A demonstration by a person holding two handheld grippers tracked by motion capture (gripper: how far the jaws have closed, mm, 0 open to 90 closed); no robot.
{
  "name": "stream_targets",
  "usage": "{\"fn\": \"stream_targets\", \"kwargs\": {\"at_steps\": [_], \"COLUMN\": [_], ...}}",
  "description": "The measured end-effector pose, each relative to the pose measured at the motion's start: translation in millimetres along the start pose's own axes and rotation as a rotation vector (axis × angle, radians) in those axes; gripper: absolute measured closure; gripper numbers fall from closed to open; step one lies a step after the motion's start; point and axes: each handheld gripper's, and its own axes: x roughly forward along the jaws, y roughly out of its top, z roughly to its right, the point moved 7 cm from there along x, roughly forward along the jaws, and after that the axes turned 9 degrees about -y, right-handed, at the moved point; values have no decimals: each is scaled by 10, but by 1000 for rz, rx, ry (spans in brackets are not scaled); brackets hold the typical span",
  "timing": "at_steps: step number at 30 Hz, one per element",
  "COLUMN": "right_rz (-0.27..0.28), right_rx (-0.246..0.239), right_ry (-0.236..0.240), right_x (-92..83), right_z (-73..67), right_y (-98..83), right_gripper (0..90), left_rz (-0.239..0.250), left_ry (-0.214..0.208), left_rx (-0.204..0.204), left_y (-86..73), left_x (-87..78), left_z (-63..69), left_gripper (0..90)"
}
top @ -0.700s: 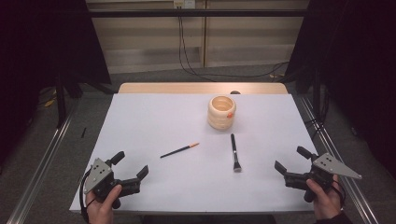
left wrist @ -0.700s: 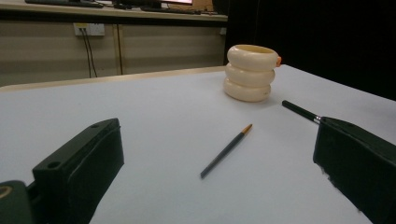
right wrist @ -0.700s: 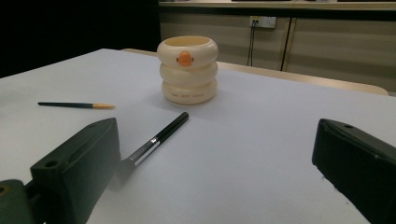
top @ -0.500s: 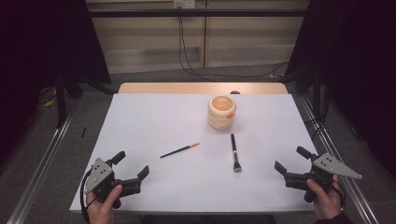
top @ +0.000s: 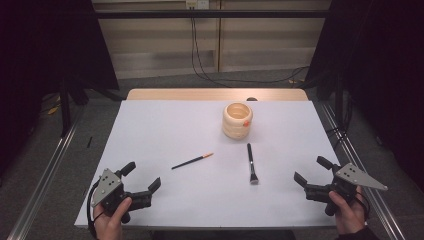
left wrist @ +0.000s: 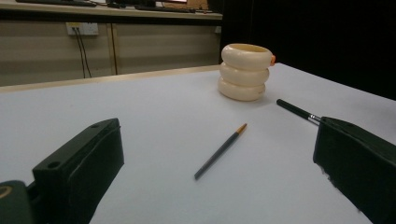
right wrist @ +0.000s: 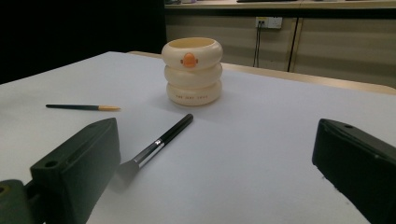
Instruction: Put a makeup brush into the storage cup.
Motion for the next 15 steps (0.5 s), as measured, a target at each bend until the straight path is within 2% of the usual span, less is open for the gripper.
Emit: {"fn": "stream_targets", "kwargs": {"at_steps": [11,13,15], "right_rz": [-1,-2,-9], "right_rx": [2,-3,-8], "right_ry": [11,6,16], "right_x": [-9,-9,-13], "right_z": [-18,-30,-53], "right_y": [0,3,3], "right_gripper": [11,11,11], "left_rz": [1,-3,-5], "left_ry": [-34,-20,-25], "left_rx": [10,14,7], "left_y": [5,9,10], "left_x": [25,14,27], "left_z": [64,58,69], "left_gripper": [16,16,16]}}
